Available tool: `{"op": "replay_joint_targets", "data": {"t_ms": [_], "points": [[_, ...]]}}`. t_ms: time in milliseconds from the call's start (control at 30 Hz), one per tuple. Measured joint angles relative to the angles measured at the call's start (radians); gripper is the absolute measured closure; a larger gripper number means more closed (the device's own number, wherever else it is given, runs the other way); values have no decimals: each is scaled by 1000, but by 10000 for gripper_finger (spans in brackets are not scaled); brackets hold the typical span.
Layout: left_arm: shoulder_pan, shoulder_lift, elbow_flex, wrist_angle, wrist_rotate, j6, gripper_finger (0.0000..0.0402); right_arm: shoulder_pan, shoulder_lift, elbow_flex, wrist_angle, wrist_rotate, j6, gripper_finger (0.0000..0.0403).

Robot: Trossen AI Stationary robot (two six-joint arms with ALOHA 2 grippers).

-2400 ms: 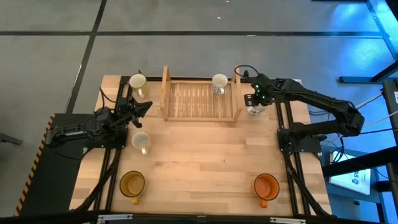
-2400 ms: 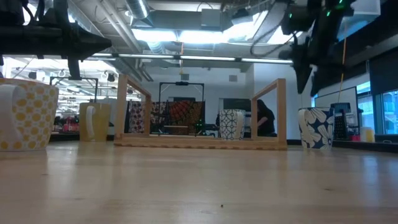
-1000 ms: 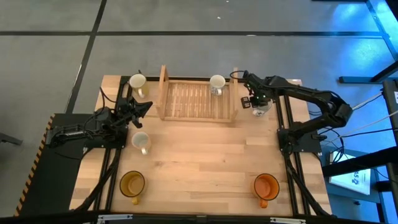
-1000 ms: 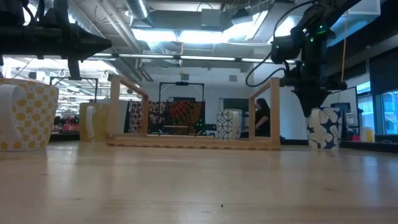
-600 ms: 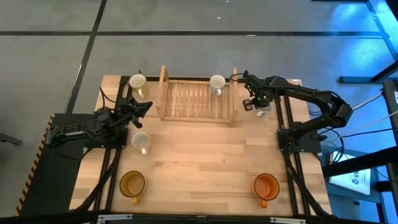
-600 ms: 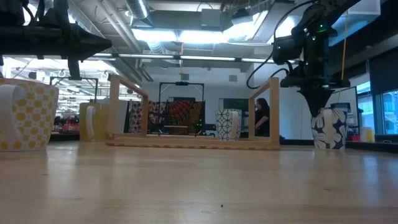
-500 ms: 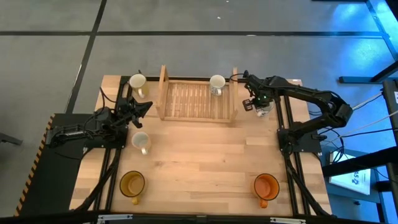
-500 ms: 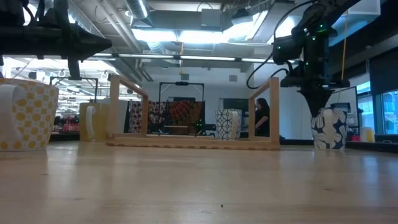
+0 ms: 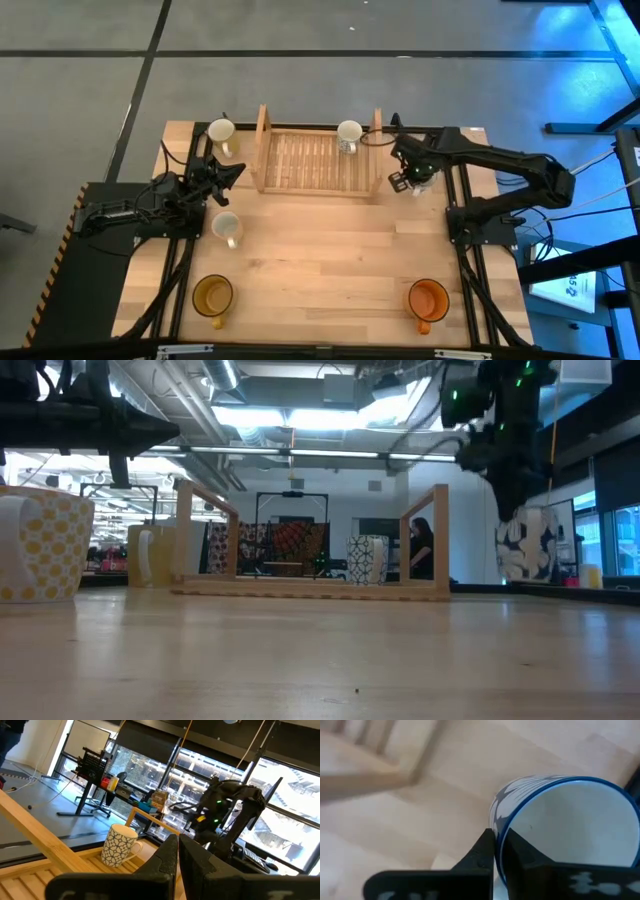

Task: Place coffee mugs
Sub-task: Put the blue mug on the shelf

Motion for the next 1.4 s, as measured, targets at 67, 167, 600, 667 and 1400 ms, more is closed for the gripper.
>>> {"op": "replay_joint_targets", "data": {"t_ms": [67, 167, 600, 667, 1400], "points": [[0, 0, 0, 0, 0, -1, 392, 66, -8, 28, -50, -7, 26, 400], [0, 0, 0, 0, 1, -1, 392, 173, -9, 74, -92, -7, 81, 401], [0, 0, 0, 0, 2, -8, 392, 592, 5, 117, 21, -15, 293, 401], [0, 0, 0, 0, -1, -8, 392, 636, 22, 117, 62, -16, 304, 401], [0, 0, 0, -38, -3, -26, 392, 487, 612, 906, -38, 7, -139, 402]]}}
